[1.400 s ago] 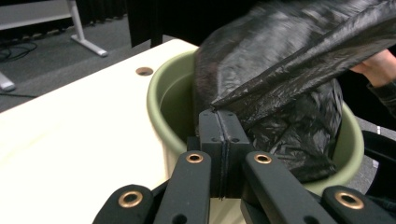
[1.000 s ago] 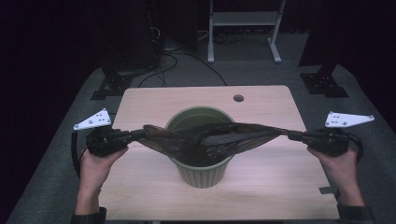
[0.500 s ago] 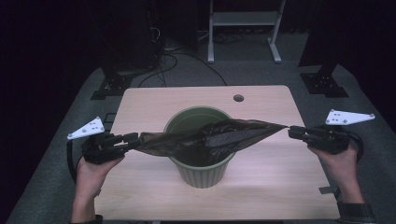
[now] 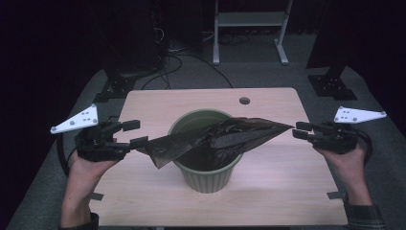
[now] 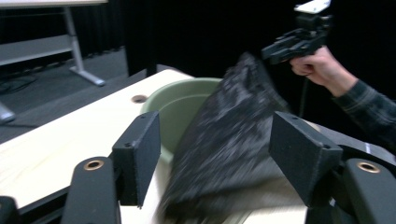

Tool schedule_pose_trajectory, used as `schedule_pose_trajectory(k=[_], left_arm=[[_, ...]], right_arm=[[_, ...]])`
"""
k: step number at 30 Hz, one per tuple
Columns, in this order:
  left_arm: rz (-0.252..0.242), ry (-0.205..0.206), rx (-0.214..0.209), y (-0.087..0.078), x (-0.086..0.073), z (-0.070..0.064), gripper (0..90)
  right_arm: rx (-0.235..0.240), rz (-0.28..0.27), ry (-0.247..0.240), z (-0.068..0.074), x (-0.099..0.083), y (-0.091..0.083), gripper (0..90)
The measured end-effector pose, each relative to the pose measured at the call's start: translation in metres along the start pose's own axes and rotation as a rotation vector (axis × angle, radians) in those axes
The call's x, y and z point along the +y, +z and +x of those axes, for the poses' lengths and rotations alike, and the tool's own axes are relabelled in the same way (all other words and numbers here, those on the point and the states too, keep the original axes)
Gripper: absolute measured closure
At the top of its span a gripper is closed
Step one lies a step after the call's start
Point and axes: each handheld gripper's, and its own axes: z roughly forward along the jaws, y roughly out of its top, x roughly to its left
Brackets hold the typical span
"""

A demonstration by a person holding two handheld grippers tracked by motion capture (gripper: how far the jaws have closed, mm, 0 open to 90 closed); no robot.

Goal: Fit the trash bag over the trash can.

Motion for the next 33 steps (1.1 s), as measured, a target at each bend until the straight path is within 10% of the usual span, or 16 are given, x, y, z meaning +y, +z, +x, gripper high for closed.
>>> schedule_pose_trajectory(k=[8, 17, 23, 33], left_arm=[[0.032, 0.056, -0.103, 0.045, 0.018, -0.019, 29.2], [0.115, 0.064, -0.088, 0.07, 0.007, -0.018, 30.3], [0.143, 0.056, -0.06, 0.067, 0.002, -0.011, 69.8], [0.153, 0.038, -0.057, 0.069, -0.002, -0.005, 90.0]], right_arm=[[0.01, -0.002, -0.001, 0.002, 0.002, 0.005, 59.5], [0.027, -0.016, -0.012, 0.005, 0.01, 0.006, 59.5], [0.072, -0.036, -0.029, 0.012, 0.024, 0.018, 59.6], [0.147, -0.053, -0.084, 0.031, 0.054, 0.055, 60.2]])
